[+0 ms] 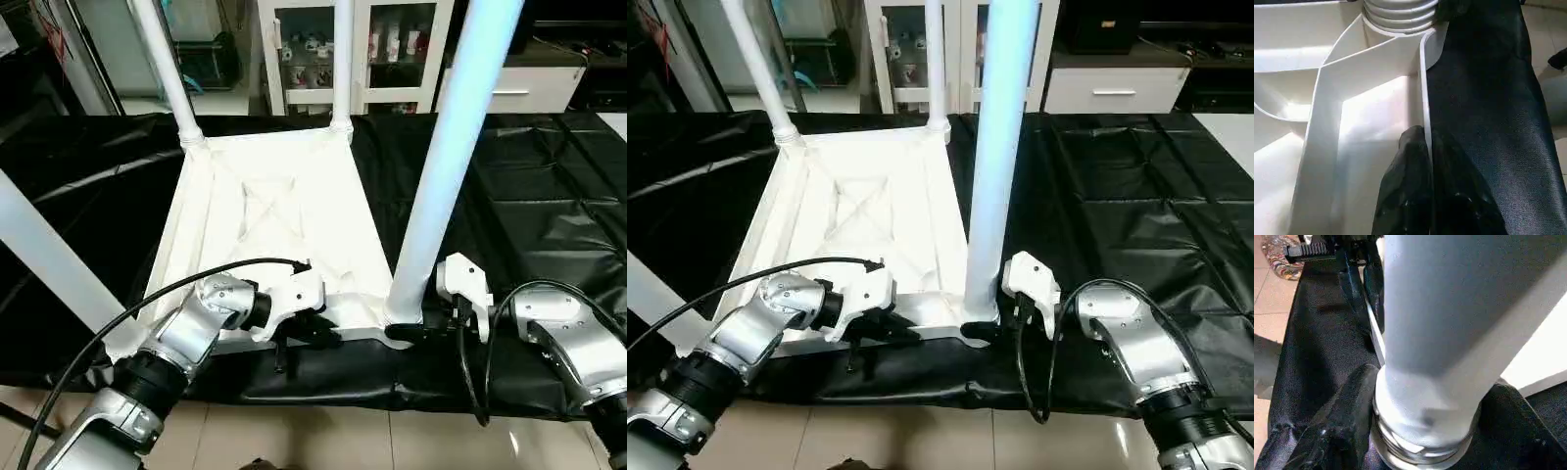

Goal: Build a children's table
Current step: Rotate leg to tighten

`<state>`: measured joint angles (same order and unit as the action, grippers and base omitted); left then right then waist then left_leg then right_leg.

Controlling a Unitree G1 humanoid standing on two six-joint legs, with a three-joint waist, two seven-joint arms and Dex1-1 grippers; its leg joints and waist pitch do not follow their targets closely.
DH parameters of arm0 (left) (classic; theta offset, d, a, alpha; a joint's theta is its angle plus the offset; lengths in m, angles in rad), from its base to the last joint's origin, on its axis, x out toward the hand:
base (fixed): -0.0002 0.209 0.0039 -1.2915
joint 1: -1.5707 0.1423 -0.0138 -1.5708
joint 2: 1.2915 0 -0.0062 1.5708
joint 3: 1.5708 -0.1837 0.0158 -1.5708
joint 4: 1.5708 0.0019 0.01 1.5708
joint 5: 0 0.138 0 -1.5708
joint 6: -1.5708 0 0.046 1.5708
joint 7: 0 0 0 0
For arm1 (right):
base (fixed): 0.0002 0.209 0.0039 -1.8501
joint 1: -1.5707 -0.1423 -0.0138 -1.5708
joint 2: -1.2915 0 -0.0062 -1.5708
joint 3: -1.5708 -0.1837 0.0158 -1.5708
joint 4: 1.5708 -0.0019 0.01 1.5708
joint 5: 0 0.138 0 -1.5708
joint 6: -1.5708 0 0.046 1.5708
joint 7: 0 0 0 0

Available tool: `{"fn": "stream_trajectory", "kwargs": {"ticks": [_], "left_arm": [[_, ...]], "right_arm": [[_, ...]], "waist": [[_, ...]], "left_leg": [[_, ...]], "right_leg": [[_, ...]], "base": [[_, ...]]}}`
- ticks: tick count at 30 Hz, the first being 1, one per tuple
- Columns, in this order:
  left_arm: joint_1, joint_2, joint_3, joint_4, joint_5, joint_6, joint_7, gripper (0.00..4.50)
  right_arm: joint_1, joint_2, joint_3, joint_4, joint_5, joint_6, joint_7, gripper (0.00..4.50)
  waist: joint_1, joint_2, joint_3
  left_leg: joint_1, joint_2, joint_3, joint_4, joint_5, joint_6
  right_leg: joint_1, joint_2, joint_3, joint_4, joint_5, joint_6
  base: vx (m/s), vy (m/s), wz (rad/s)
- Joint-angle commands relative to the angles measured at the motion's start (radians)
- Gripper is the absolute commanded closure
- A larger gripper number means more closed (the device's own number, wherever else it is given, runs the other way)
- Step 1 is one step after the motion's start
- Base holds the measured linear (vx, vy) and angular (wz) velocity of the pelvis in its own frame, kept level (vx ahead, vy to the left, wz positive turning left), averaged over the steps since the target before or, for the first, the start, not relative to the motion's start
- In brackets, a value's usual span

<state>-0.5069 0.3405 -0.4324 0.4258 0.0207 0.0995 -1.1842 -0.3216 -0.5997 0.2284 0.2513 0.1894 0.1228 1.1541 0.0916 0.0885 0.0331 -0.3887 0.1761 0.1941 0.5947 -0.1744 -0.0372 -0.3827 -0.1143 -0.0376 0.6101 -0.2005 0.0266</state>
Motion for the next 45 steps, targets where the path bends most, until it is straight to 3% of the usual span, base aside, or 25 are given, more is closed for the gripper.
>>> {"fn": "stream_trajectory", "kwargs": {"ticks": [1, 6, 7, 11, 14, 15, 20, 23, 27, 31, 34, 36, 38, 39, 40, 41, 43, 45], "left_arm": [[-0.008, -0.006, -0.020, -0.002, 0.006, -0.025, -0.020, 4.50], [-0.013, -0.010, -0.013, 0.011, 0.003, -0.024, -0.016, 4.50], [-0.020, -0.030, 0.010, 0.023, -0.013, -0.006, 0.011, 4.50], [-0.025, -0.045, 0.025, 0.032, -0.018, 0.008, 0.038, 4.50], [-0.069, -0.121, 0.078, 0.095, -0.031, 0.048, 0.160, 4.50], [-0.084, -0.141, 0.086, 0.117, -0.028, 0.048, 0.196, 4.50], [-0.139, -0.228, 0.100, 0.202, 0.015, 0.075, 0.353, 4.50], [-0.159, -0.259, 0.115, 0.234, 0.029, 0.097, 0.420, 4.50], [-0.243, -0.331, 0.153, 0.368, 0.077, 0.118, 0.685, 4.50], [-0.252, -0.345, 0.168, 0.379, 0.073, 0.103, 0.691, 4.50], [-0.241, -0.333, 0.169, 0.362, 0.076, 0.098, 0.670, 4.50], [-0.235, -0.324, 0.168, 0.351, 0.078, 0.091, 0.655, 4.50], [-0.233, -0.317, 0.168, 0.350, 0.076, 0.089, 0.647, 4.50], [-0.232, -0.314, 0.168, 0.351, 0.074, 0.087, 0.642, 4.50], [-0.215, -0.292, 0.158, 0.326, 0.073, 0.076, 0.598, 4.50], [-0.208, -0.285, 0.153, 0.316, 0.074, 0.072, 0.583, 4.50], [-0.184, -0.264, 0.135, 0.277, 0.073, 0.058, 0.529, 4.50], [-0.155, -0.239, 0.114, 0.230, 0.062, 0.054, 0.455, 4.50]], "right_arm": [[-0.021, 0.007, 0.011, 0.013, -0.016, 0.000, -0.002, 1.80], [-0.020, 0.026, 0.001, 0.027, -0.019, -0.001, -0.034, 1.81], [-0.034, 0.062, -0.021, 0.077, -0.048, -0.002, -0.139, 1.81], [-0.041, 0.088, -0.039, 0.110, -0.065, -0.001, -0.210, 1.81], [-0.039, 0.180, -0.091, 0.159, -0.056, 0.035, -0.377, 1.82], [-0.041, 0.207, -0.099, 0.173, -0.059, 0.045, -0.426, 1.82], [-0.093, 0.350, -0.124, 0.281, -0.129, 0.056, -0.739, 1.82], [-0.116, 0.386, -0.128, 0.318, -0.156, 0.058, -0.841, 1.82], [-0.192, 0.499, -0.186, 0.419, -0.177, 0.110, -1.111, 1.83], [-0.219, 0.525, -0.196, 0.437, -0.188, 0.084, -1.152, 1.83], [-0.222, 0.532, -0.204, 0.433, -0.174, 0.053, -1.138, 1.83], [-0.214, 0.534, -0.209, 0.403, -0.144, 0.036, -1.089, 1.83], [-0.209, 0.539, -0.215, 0.385, -0.131, 0.022, -1.062, 1.83], [-0.207, 0.539, -0.215, 0.376, -0.128, 0.017, -1.053, 1.83], [-0.185, 0.518, -0.198, 0.330, -0.141, 0.014, -1.037, 1.83], [-0.177, 0.513, -0.199, 0.313, -0.133, 0.012, -1.022, 1.83], [-0.150, 0.500, -0.208, 0.259, -0.098, 0.015, -0.971, 1.27], [-0.116, 0.463, -0.193, 0.193, -0.093, 0.020, -0.918, 1.13]], "waist": [[-0.008, -0.027, -0.048], [-0.009, -0.028, -0.046], [-0.013, -0.028, -0.045], [-0.029, -0.029, -0.042], [-0.044, -0.032, -0.040], [-0.046, -0.036, -0.043], [-0.061, -0.034, -0.044], [-0.064, -0.032, -0.045], [-0.065, -0.031, -0.050], [-0.053, -0.031, -0.057], [-0.051, -0.028, -0.059], [-0.050, -0.025, -0.057], [-0.051, -0.027, -0.054], [-0.051, -0.024, -0.054], [-0.050, -0.020, -0.054], [-0.050, -0.023, -0.055], [-0.048, -0.022, -0.059], [-0.044, -0.021, -0.062]], "left_leg": [[0.022, 0.050, -0.023, -0.087, -0.351, 0.031], [0.022, 0.049, -0.023, -0.088, -0.363, 0.027], [0.020, 0.047, -0.023, -0.089, -0.365, 0.021], [0.020, 0.045, -0.028, -0.095, -0.401, -0.005], [0.022, 0.040, -0.026, -0.093, -0.428, -0.011], [0.021, 0.040, -0.028, -0.093, -0.412, -0.012], [0.016, 0.035, -0.027, -0.092, -0.386, -0.010], [0.017, 0.036, -0.026, -0.091, -0.366, -0.005], [0.019, 0.033, -0.025, -0.090, -0.341, -0.005], [0.014, 0.036, -0.023, -0.088, -0.252, 0.037], [0.014, 0.036, -0.019, -0.082, -0.211, 0.070], [0.015, 0.036, -0.018, -0.083, -0.224, 0.078], [0.015, 0.037, -0.018, -0.085, -0.248, 0.072], [0.017, 0.039, -0.020, -0.088, -0.259, 0.063], [0.016, 0.040, -0.021, -0.089, -0.259, 0.054], [0.015, 0.040, -0.021, -0.088, -0.252, 0.056], [0.013, 0.039, -0.019, -0.082, -0.199, 0.084], [0.012, 0.039, -0.018, -0.077, -0.167, 0.106]], "right_leg": [[0.017, -0.033, 0.025, -0.089, -0.311, -0.206], [0.015, -0.034, 0.025, -0.091, -0.325, -0.203], [0.014, -0.034, 0.024, -0.092, -0.340, -0.201], [0.013, -0.033, 0.021, -0.097, -0.384, -0.182], [0.006, -0.031, 0.023, -0.101, -0.415, -0.184], [0.011, -0.033, 0.022, -0.102, -0.411, -0.179], [0.012, -0.032, 0.020, -0.103, -0.393, -0.175], [0.010, -0.029, 0.021, -0.102, -0.363, -0.176], [0.011, -0.028, 0.021, -0.100, -0.319, -0.186], [0.024, -0.030, 0.017, -0.091, -0.169, -0.203], [0.027, -0.031, 0.016, -0.088, -0.115, -0.220], [0.026, -0.032, 0.016, -0.091, -0.136, -0.222], [0.026, -0.033, 0.016, -0.096, -0.180, -0.215], [0.025, -0.032, 0.016, -0.096, -0.197, -0.211], [0.026, -0.031, 0.016, -0.096, -0.191, -0.207], [0.028, -0.030, 0.016, -0.095, -0.176, -0.205], [0.031, -0.030, 0.016, -0.086, -0.084, -0.219], [0.035, -0.032, 0.016, -0.083, -0.044, -0.228]], "base": [[0.000, 0.000, 0.00], [0.000, 0.000, 0.00], [0.000, 0.000, 0.00], [0.000, 0.000, 0.00], [0.000, 0.000, 0.00], [0.000, 0.000, 0.00], [0.000, 0.000, 0.00], [0.000, 0.000, 0.00], [0.000, 0.000, 0.00], [0.000, 0.000, 0.00], [0.000, 0.000, 0.00], [0.000, 0.000, 0.00], [0.000, 0.000, 0.00], [0.000, 0.000, 0.00], [0.000, 0.000, 0.00], [0.000, 0.000, 0.00], [0.000, 0.000, 0.00], [0.000, 0.000, 0.00]]}}
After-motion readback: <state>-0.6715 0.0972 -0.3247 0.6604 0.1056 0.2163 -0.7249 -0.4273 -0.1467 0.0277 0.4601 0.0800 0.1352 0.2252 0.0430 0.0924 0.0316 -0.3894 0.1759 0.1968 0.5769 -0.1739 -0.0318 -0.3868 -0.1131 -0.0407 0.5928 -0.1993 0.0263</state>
